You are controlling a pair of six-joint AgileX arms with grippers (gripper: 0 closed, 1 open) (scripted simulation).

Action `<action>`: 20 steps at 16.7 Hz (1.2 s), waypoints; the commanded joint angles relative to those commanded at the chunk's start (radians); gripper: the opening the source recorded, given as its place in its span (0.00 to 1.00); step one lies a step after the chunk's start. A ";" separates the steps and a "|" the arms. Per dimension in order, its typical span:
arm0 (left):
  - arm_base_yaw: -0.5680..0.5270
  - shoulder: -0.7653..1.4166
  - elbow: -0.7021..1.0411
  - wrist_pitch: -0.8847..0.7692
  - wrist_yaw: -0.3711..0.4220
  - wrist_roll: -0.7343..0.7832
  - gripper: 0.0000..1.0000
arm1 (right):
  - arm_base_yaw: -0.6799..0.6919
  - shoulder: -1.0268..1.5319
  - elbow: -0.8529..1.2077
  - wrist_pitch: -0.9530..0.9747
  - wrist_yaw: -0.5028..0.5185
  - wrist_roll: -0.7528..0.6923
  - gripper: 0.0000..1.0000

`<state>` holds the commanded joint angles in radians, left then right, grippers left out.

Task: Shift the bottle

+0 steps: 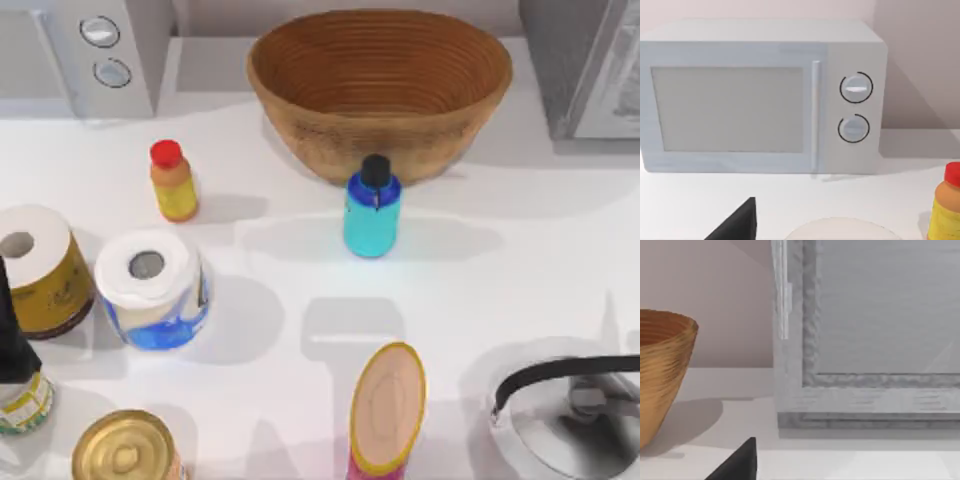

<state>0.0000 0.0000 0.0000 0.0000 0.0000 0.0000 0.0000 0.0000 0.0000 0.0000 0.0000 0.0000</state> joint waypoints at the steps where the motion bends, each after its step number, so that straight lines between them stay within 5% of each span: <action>1: 0.000 0.000 0.000 0.000 0.000 0.000 1.00 | 0.000 0.000 0.000 0.000 0.000 0.000 1.00; 9: 0.000 0.000 0.000 0.000 0.000 0.000 1.00 | 0.125 0.295 0.196 0.124 -0.116 -0.026 1.00; 20: 0.000 0.000 0.000 0.000 0.000 0.000 1.00 | 0.375 1.417 0.567 0.424 -0.255 -0.112 1.00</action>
<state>0.0000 0.0000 0.0000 0.0000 0.0000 0.0000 0.3755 1.4170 0.5674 0.4237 -0.2547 -0.1116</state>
